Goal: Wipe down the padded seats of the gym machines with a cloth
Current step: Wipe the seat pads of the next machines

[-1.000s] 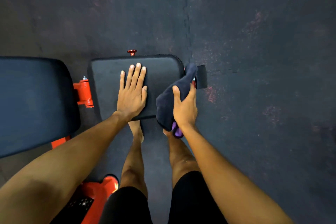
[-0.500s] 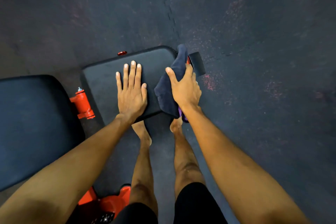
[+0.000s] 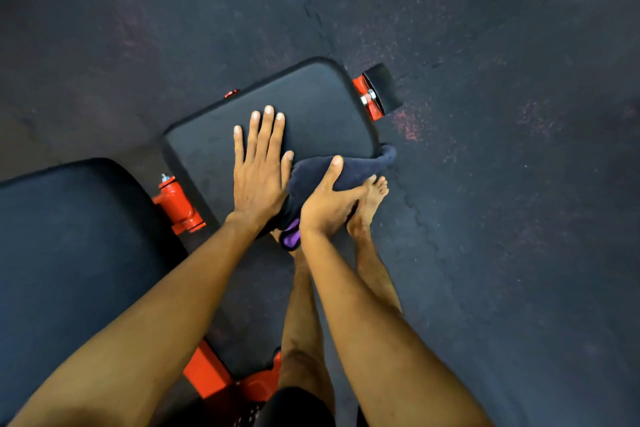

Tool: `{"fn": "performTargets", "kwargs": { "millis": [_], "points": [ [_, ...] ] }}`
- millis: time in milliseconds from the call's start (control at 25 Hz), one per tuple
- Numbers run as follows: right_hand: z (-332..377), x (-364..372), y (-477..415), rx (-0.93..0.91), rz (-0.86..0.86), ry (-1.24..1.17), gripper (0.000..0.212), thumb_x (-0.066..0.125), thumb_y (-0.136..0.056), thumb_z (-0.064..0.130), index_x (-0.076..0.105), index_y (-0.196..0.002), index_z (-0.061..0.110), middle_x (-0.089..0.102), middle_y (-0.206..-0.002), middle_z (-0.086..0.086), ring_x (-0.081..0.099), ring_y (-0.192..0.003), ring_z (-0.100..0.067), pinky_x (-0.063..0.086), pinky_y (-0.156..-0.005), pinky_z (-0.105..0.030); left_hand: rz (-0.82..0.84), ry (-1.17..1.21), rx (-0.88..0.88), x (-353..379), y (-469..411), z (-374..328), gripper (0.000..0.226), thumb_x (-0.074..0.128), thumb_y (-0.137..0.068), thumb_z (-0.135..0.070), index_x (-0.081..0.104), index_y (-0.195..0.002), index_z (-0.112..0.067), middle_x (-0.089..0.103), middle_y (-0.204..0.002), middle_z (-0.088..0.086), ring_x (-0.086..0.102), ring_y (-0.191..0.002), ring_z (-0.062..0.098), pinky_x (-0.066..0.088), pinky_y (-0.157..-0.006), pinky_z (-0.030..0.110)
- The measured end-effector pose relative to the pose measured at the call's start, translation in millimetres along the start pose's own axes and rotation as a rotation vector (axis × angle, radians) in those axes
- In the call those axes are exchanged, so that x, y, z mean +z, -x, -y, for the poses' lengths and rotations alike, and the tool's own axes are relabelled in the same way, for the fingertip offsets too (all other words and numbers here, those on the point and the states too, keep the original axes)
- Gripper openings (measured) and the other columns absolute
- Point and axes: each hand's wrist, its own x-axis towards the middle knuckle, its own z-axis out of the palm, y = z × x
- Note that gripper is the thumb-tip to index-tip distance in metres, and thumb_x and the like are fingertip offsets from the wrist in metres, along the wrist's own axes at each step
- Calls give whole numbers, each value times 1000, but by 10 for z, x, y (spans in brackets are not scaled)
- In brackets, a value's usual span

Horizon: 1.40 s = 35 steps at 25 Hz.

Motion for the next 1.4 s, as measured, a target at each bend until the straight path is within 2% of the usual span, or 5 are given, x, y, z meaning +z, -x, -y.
{"fn": "performTargets", "kwargs": {
  "millis": [200, 280, 400, 760, 1400],
  "points": [
    [-169, 64, -19, -58, -36, 1, 72, 58, -102, 43, 30, -151, -1, 43, -148, -11, 29, -140, -19, 6, -89, 11, 33, 31, 100, -87, 140, 294, 58, 37, -106, -26, 23, -160, -10, 16, -169, 8, 8, -157, 24, 4, -127, 47],
    [-104, 7, -244, -190, -90, 75, 89, 45, -92, 76, 36, -148, 8, 49, -149, -14, 36, -143, -30, 15, -123, -20, 28, 31, 88, -109, 207, 361, 59, 38, -105, -26, 23, -160, -11, 16, -169, 8, 9, -157, 23, 5, -127, 48],
    [-105, 106, -356, -255, -167, 178, 101, 20, -82, 93, 28, -152, 19, 51, -146, -12, 50, -133, -39, 35, -114, -54, 16, 32, 34, -121, 321, 435, 60, 37, -105, -28, 22, -161, -11, 15, -169, 6, 8, -157, 22, 5, -127, 47],
    [-879, 447, 562, -771, -78, 754, 69, 49, -103, 49, 31, -160, 16, 11, -168, -22, 2, -151, -57, 2, -124, -56, -5, 109, -142, -95, 714, 748, 60, 34, -104, -29, 22, -160, -10, 15, -169, 8, 6, -157, 21, -3, -127, 39],
    [-460, 502, 381, -1343, 255, 1301, 63, 29, -102, 43, 20, -162, 29, 11, -171, -8, 8, -155, -42, 6, -124, -60, -50, 420, -282, -112, 1084, 811, 62, 43, -106, -19, 16, -161, -10, 3, -170, 3, -4, -157, 14, 3, -127, 31]
  ]
}}
